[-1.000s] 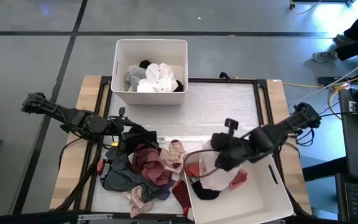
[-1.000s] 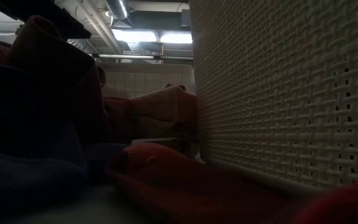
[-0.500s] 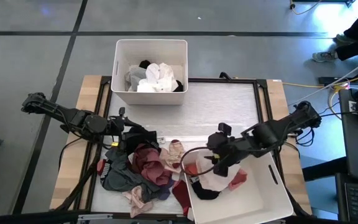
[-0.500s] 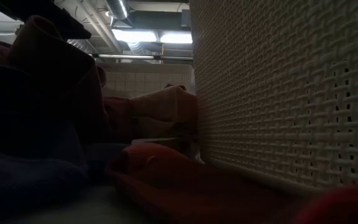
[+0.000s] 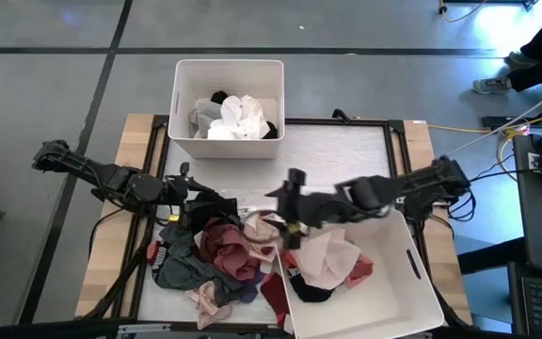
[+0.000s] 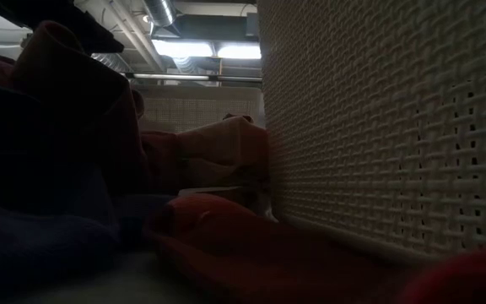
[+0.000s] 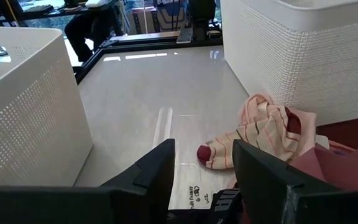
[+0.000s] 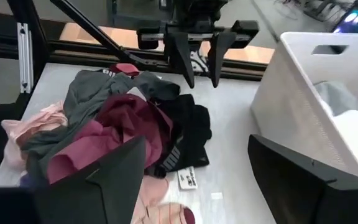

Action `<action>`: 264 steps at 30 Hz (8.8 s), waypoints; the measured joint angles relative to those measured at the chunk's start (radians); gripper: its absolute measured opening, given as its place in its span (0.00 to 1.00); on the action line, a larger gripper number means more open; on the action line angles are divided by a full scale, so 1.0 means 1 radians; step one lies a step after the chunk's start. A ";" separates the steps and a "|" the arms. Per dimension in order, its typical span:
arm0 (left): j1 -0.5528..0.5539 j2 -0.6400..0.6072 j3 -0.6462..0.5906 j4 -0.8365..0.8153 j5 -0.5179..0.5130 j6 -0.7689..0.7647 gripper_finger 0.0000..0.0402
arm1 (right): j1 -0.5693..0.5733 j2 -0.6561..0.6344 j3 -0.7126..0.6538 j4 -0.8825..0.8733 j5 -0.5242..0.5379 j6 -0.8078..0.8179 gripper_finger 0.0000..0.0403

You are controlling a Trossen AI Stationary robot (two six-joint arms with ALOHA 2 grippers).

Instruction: Sort clothes

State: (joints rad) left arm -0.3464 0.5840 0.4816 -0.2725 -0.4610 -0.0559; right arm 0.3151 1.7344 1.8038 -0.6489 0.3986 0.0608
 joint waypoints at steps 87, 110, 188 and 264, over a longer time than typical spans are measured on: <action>0.000 0.000 0.000 -0.002 0.000 0.005 0.38 | -0.043 0.105 0.009 0.080 0.032 -0.201 0.02; 0.000 0.000 0.000 0.000 0.000 0.004 0.38 | 0.274 -0.338 0.010 -0.165 0.114 0.032 0.02; 0.000 0.000 0.000 0.018 0.000 0.010 0.38 | -0.186 0.374 -0.098 0.258 -0.294 0.040 0.71; 0.000 0.000 0.000 0.014 0.000 0.011 0.38 | -0.203 0.228 -0.084 0.172 -0.166 -0.094 0.06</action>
State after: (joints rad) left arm -0.3465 0.5842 0.4820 -0.2588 -0.4607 -0.0448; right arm 0.1120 1.9623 1.7199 -0.4766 0.2321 -0.0330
